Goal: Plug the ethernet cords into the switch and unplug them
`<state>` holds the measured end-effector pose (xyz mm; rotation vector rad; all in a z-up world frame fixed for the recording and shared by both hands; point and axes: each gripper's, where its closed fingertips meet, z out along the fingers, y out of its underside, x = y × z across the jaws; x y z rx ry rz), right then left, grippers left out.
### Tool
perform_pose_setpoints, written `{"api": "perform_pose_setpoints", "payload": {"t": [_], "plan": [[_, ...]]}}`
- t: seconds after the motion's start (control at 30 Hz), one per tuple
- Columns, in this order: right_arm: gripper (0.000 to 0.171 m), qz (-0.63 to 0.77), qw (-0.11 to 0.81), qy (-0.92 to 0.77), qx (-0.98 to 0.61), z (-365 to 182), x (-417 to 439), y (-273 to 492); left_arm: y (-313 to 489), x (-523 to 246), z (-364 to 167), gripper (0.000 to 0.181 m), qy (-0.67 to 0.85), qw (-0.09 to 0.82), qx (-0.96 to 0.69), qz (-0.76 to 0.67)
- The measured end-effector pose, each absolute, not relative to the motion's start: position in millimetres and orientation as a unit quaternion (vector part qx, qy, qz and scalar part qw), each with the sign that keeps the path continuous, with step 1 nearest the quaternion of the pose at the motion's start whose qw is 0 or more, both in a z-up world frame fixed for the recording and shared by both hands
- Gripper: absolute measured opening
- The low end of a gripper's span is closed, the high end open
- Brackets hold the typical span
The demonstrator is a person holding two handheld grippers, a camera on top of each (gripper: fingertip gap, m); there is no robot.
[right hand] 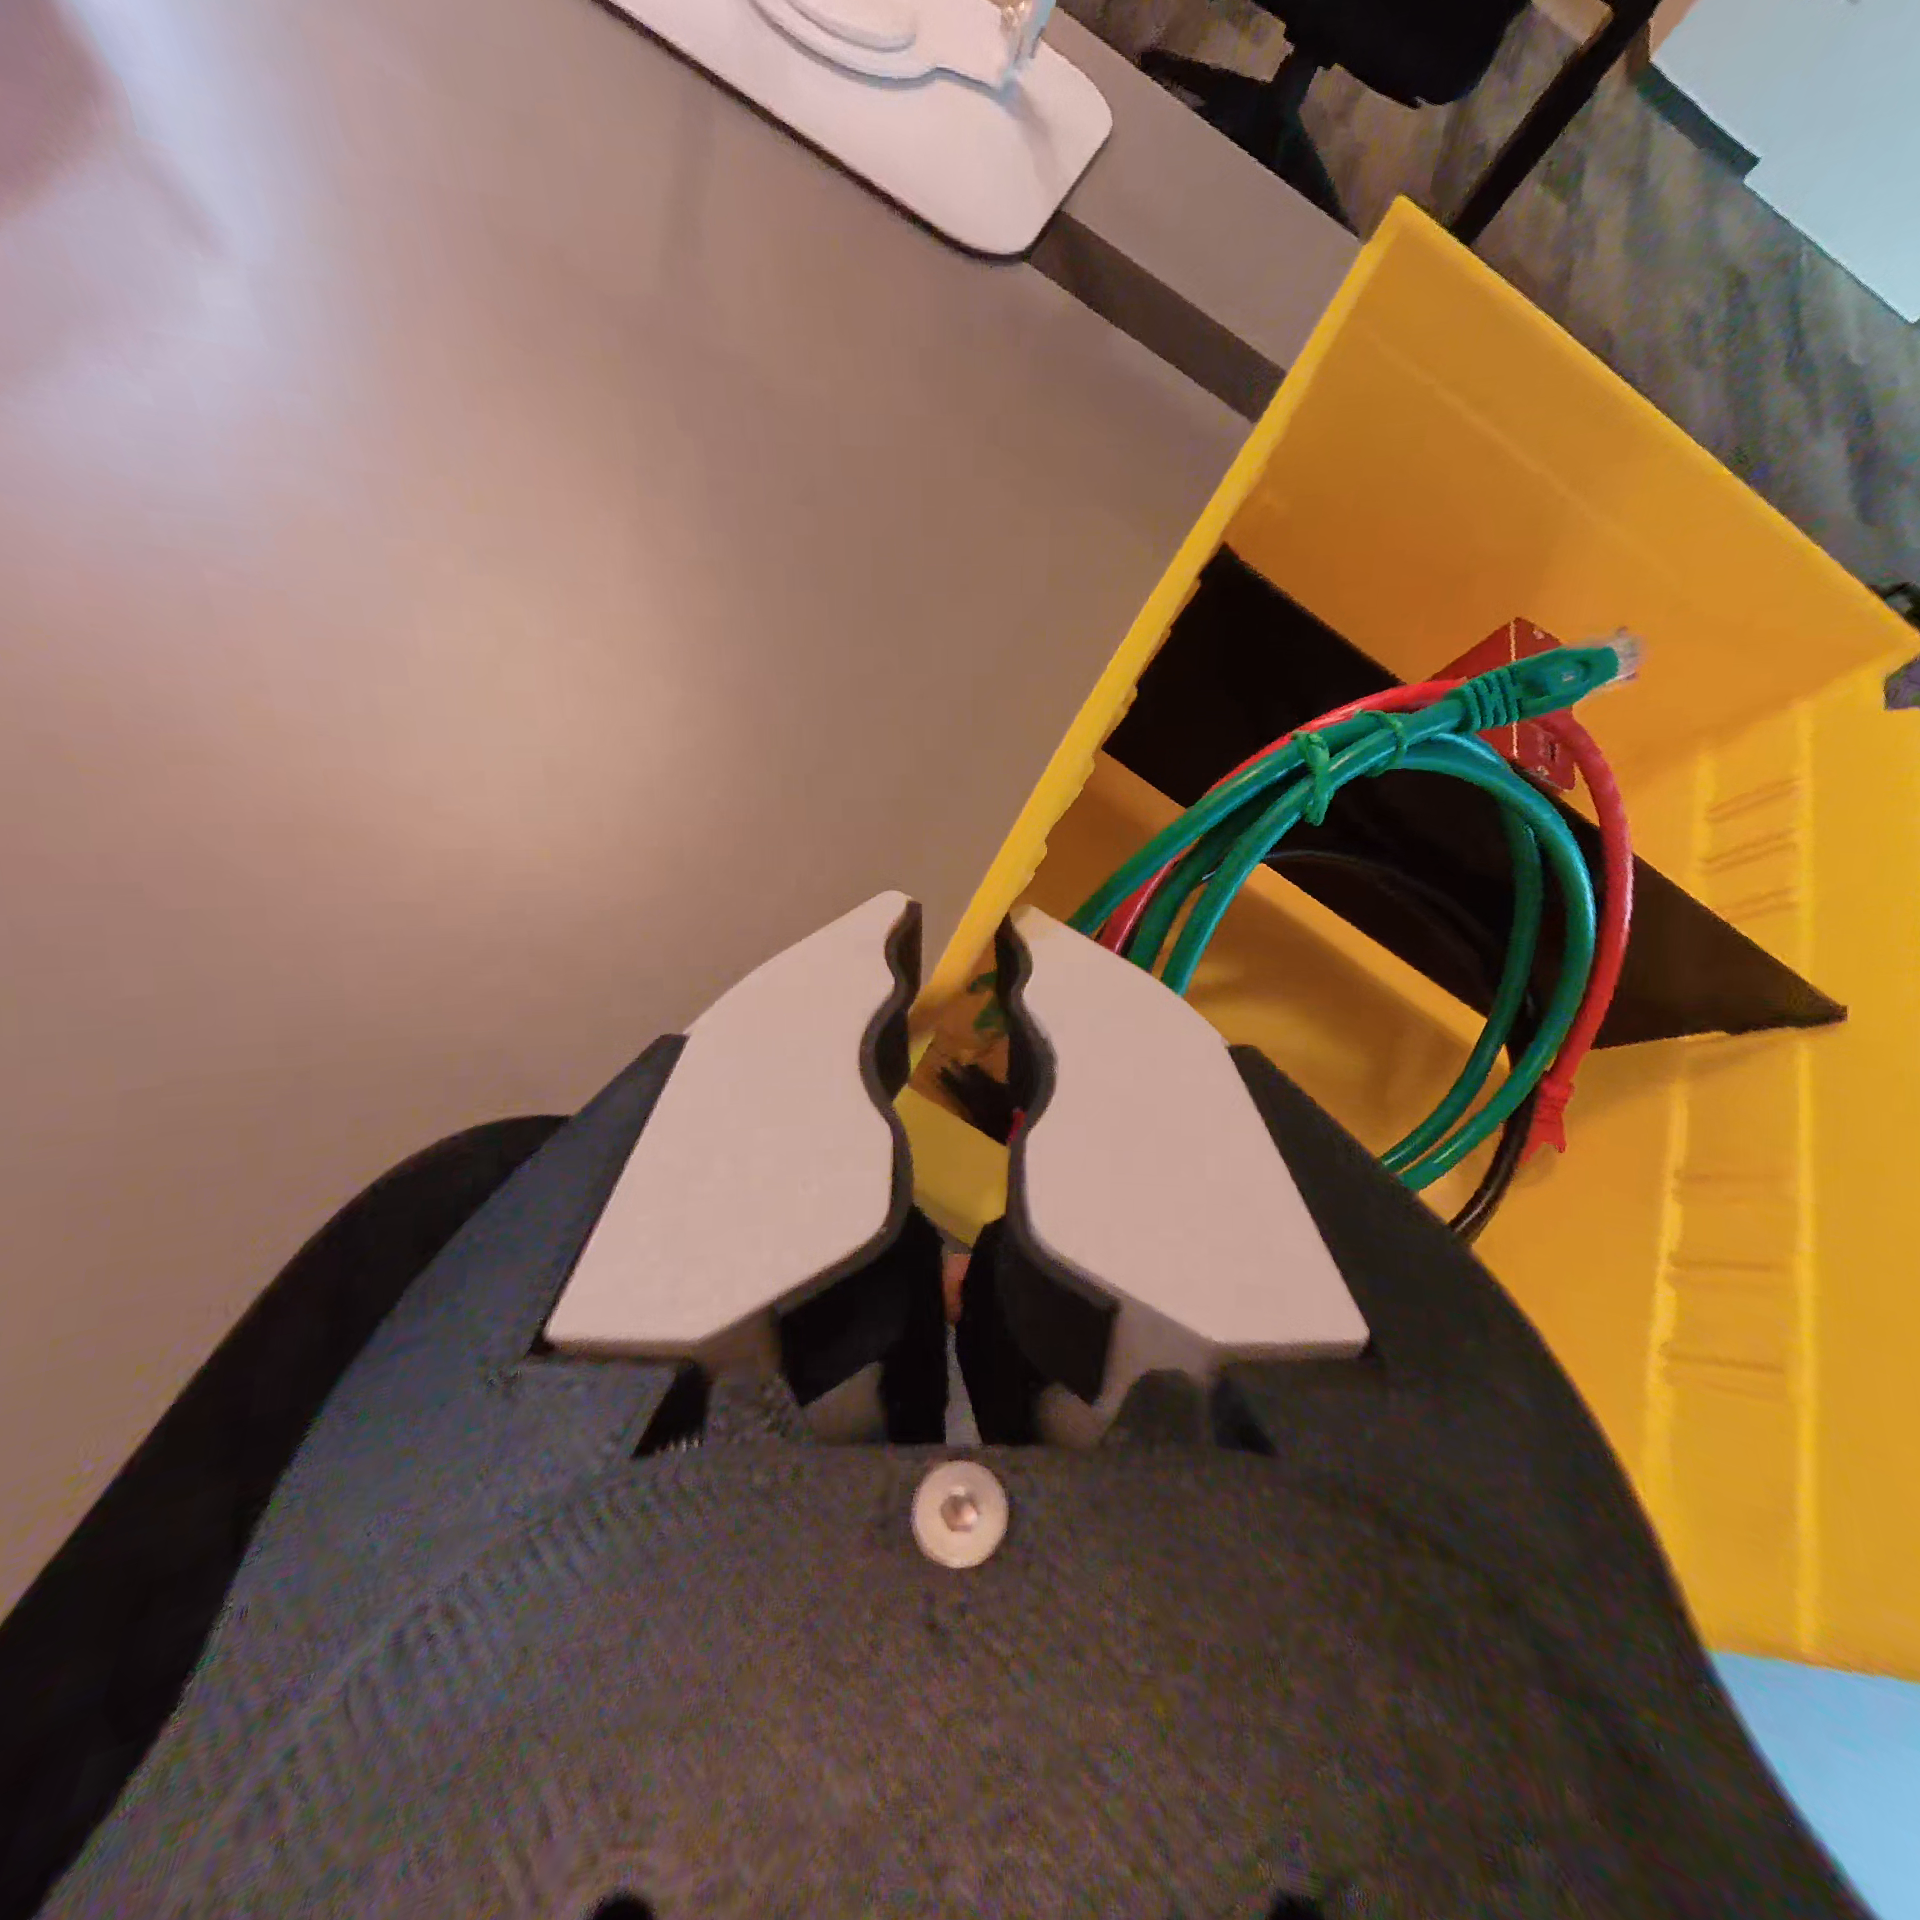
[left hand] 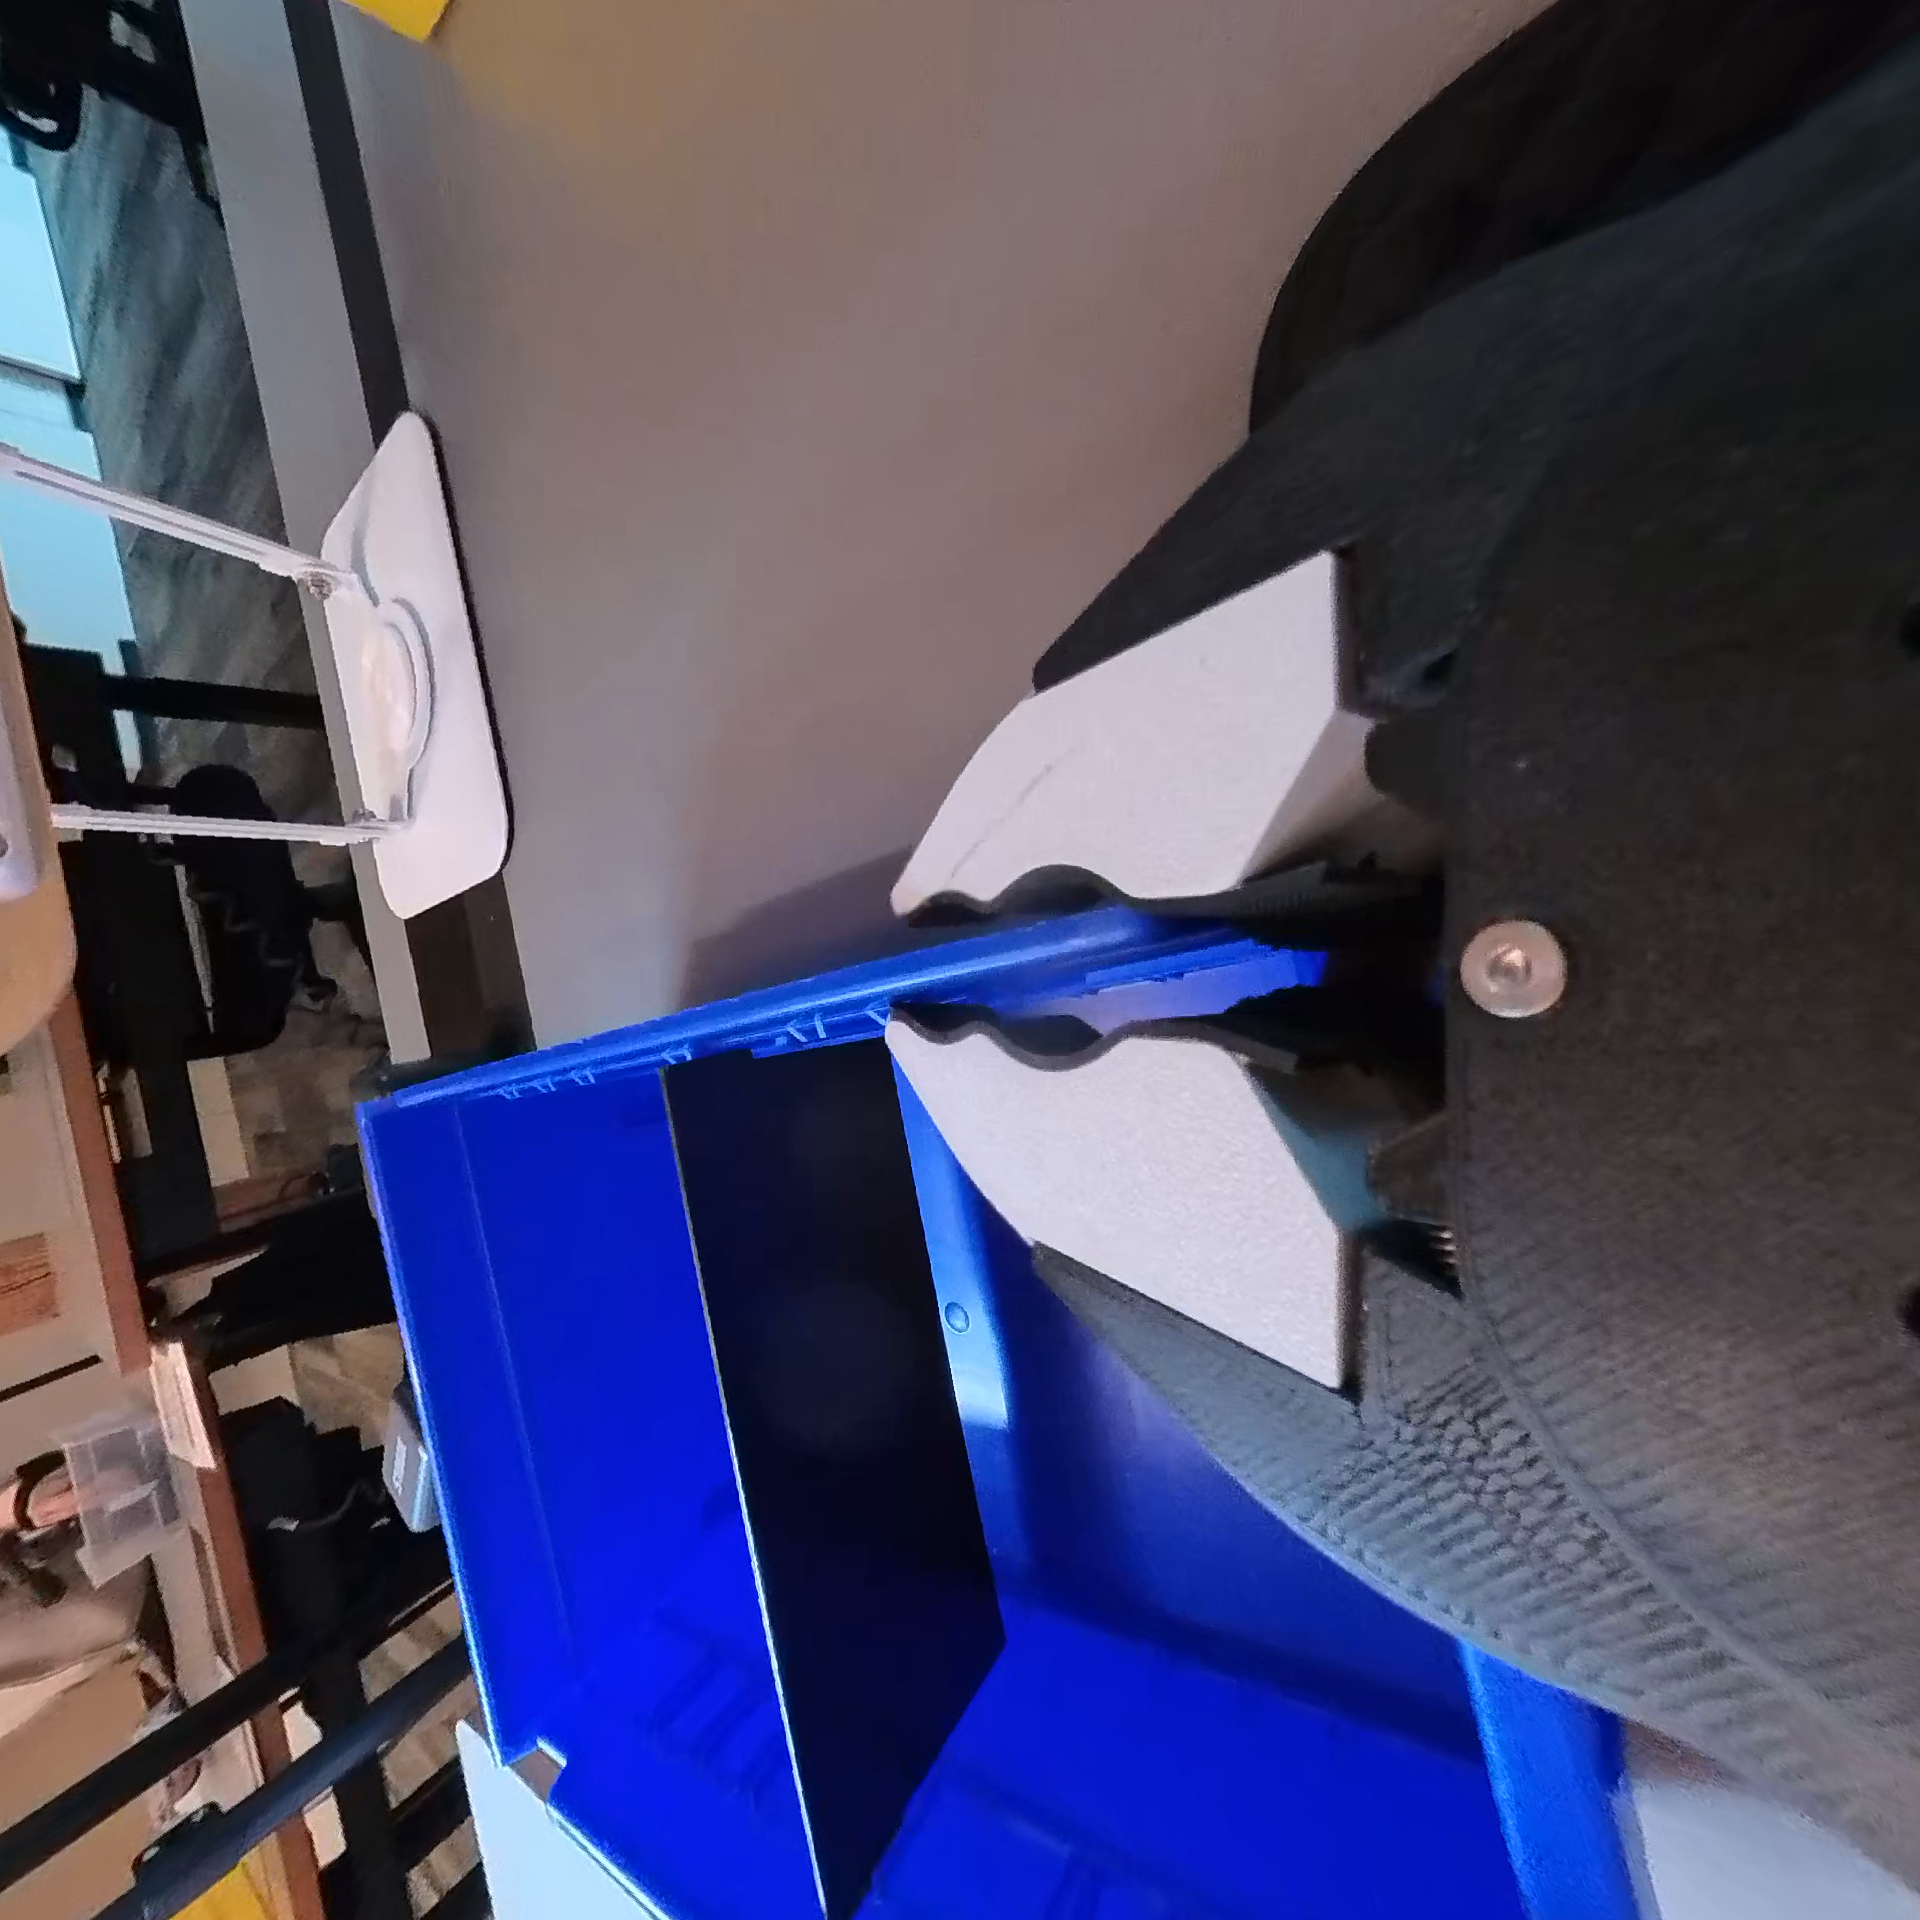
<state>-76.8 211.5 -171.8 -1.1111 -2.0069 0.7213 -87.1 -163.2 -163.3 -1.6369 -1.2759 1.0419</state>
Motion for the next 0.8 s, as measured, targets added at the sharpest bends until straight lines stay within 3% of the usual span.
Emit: {"api": "perform_pose_setpoints", "payload": {"t": [0.37,0.47,0.53,0.67,0.8], "plan": [[0.02,0.287,0.342,-0.814,-0.372,-172,-93,112,-160,-92,-160,0.016,-0.523,0.428,-0.618,0.402],[0.021,0.297,0.338,-0.824,-0.344,-171,-93,78,-151,-87,-156,0.05,-0.51,0.478,-0.618,0.358],[0.021,0.306,0.334,-0.829,-0.327,-171,-91,55,-153,-79,-145,0.06,-0.496,0.508,-0.609,0.354],[0.021,0.334,0.319,-0.835,-0.298,-170,-88,10,-184,-59,-110,0.063,-0.472,0.55,-0.574,0.381],[0.021,0.351,0.312,-0.843,-0.263,-169,-85,-32,-254,-41,-91,0.062,-0.499,0.509,-0.536,0.453]]}}
